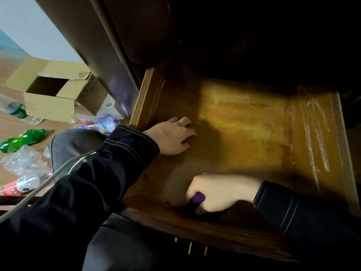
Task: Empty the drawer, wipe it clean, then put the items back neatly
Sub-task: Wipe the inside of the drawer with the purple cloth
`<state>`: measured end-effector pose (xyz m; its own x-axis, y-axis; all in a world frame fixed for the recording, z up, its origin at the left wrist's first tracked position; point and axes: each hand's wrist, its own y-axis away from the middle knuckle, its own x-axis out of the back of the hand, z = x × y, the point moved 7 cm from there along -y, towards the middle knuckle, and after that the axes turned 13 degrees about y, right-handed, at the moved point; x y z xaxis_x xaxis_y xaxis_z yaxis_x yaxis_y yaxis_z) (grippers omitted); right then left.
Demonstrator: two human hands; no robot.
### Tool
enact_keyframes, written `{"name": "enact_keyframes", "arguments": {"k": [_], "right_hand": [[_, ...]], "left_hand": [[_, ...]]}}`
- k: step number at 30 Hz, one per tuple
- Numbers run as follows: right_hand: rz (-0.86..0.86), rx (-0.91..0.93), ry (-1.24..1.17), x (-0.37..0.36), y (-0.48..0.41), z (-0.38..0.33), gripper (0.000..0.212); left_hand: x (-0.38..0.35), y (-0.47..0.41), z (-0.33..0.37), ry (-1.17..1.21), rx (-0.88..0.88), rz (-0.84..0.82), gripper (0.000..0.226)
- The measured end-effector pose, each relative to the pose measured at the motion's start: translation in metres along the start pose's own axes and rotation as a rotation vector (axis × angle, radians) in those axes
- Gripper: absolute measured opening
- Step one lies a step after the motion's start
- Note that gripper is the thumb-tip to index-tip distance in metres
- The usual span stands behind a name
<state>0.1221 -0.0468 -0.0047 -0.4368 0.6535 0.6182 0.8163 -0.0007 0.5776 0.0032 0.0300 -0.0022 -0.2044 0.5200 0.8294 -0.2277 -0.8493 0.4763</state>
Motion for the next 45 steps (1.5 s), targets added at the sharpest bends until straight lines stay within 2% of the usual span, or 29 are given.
{"name": "enact_keyframes", "arguments": {"k": [4,7,10,11,13,18,20,26,28,32,36,40,42,45], "right_hand": [[-0.023,0.052,-0.238,0.010,0.013,-0.003,0.015],[0.019,-0.044,-0.030,-0.001,0.003,-0.004,0.007],[0.027,-0.120,0.166,-0.009,-0.010,-0.008,0.021],[0.022,-0.120,0.182,-0.008,-0.011,-0.007,0.017],[0.011,-0.079,0.163,-0.004,-0.007,-0.007,0.009],[-0.078,-0.015,0.004,0.004,0.030,0.000,0.018],[-0.052,-0.013,0.011,0.006,0.037,0.001,0.023],[-0.037,-0.040,0.043,-0.005,0.020,-0.002,0.009],[-0.014,0.006,-0.004,0.003,0.025,-0.002,0.008],[-0.024,0.061,-0.245,0.010,0.034,0.003,0.021],[-0.043,0.011,-0.005,-0.002,0.020,0.006,0.004],[-0.035,0.114,-0.227,0.013,0.032,0.003,0.022],[-0.047,0.097,-0.276,0.011,0.031,0.004,0.022],[-0.052,0.032,-0.049,-0.001,0.020,0.005,0.016]], "left_hand": [[0.000,0.000,-0.001,-0.003,0.002,0.005,0.049],[0.000,0.000,0.001,0.002,0.000,0.006,0.050],[-0.001,-0.001,0.001,-0.005,0.008,-0.006,0.050],[-0.002,0.000,0.001,-0.004,0.011,-0.006,0.051],[-0.001,0.000,0.000,-0.004,0.008,0.002,0.050],[-0.001,0.001,0.004,-0.052,-0.007,0.003,0.053],[0.000,0.001,0.007,-0.083,0.000,-0.012,0.056],[-0.003,-0.002,0.023,-0.130,0.006,-0.097,0.062],[-0.008,-0.003,0.033,-0.133,-0.003,-0.075,0.063],[-0.012,-0.006,0.040,-0.140,-0.005,0.026,0.064],[-0.008,-0.009,0.035,-0.120,-0.031,0.090,0.061],[-0.012,-0.011,0.032,-0.114,-0.032,0.100,0.062],[-0.012,-0.011,0.031,-0.106,-0.036,0.106,0.061],[-0.011,-0.012,0.031,-0.088,-0.033,0.121,0.058]]}}
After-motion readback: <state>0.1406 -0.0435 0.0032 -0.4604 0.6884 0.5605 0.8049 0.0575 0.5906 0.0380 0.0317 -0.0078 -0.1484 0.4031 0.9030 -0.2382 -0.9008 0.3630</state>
